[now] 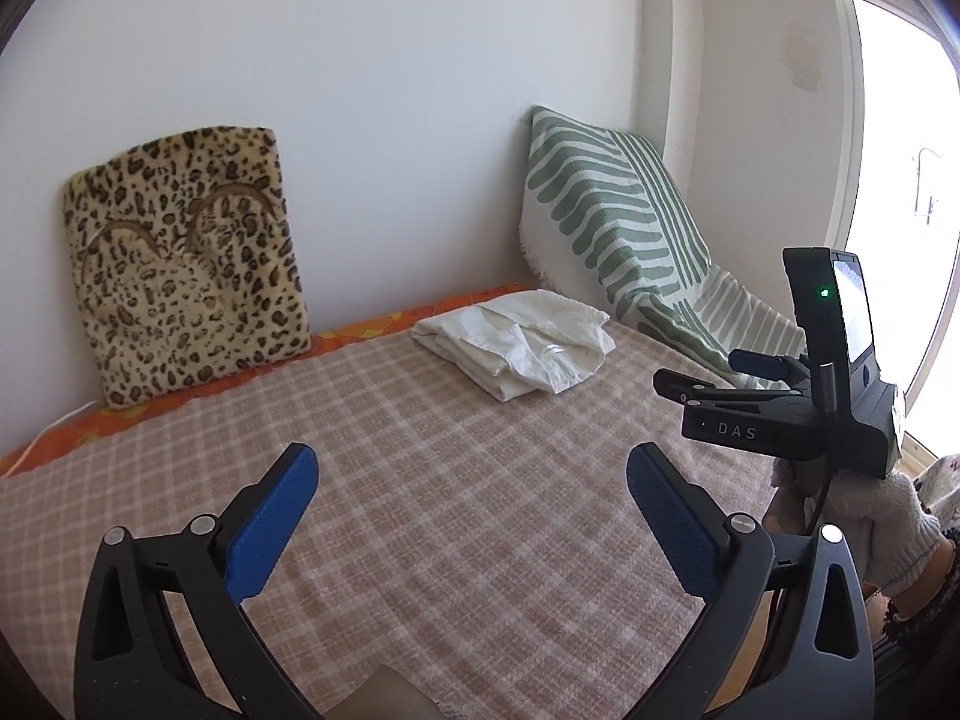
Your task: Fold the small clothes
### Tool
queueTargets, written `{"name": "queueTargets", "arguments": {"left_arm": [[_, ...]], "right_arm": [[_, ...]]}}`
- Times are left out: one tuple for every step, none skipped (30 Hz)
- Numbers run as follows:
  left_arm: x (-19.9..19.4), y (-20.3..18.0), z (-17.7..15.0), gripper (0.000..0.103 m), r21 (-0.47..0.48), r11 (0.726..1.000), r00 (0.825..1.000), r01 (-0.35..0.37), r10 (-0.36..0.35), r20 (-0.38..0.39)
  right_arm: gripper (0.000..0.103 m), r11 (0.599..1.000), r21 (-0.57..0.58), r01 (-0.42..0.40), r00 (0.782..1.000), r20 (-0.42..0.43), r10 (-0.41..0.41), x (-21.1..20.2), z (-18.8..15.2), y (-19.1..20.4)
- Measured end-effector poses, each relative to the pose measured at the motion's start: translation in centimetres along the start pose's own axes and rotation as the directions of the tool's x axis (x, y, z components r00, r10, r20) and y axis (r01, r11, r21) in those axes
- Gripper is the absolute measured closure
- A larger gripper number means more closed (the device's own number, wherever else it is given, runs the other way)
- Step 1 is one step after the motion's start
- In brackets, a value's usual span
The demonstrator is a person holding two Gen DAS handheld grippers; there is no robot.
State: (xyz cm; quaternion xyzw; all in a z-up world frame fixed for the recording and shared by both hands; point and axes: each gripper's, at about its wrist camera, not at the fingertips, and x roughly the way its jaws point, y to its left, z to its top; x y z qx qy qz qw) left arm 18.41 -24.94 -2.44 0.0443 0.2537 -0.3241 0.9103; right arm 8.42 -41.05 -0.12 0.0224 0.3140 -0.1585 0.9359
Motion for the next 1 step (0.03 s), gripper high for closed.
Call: {"name": "queueTargets", "arguments": {"left_arm": [[0.01,0.07,-0.08,0.001,-0.002,1.000,1.000,0.003,-0.003,-0.002]], "right_arm": [[0.011,1.000,-0.003,0.001,1.000,-0.005,-0.001,0.08,-0.13,0.06]]}}
